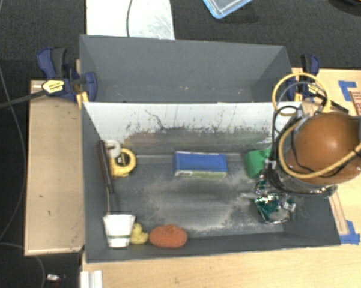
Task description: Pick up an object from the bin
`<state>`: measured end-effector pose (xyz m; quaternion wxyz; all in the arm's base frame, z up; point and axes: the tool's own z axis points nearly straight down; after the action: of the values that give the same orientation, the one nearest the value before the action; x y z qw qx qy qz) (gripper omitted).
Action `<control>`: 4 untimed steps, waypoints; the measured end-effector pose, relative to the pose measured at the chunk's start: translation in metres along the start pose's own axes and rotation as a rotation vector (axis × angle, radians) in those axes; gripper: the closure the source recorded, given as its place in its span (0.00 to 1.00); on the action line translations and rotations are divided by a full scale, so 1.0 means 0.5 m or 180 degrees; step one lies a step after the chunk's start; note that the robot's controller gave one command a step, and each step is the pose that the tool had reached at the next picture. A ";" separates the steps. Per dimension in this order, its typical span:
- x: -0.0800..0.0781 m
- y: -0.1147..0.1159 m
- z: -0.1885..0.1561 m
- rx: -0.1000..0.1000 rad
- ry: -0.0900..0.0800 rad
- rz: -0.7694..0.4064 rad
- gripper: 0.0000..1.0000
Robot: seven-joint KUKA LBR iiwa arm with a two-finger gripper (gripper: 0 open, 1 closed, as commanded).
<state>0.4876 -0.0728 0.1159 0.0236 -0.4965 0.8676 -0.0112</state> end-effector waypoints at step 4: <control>0.065 -0.040 -0.031 0.0013 -0.0016 0.0690 1.00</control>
Offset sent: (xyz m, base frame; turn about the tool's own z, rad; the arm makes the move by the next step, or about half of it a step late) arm 0.0013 -0.0539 0.0336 -0.0151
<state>0.4875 -0.1112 0.1313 0.0280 -0.3998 0.9161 -0.0091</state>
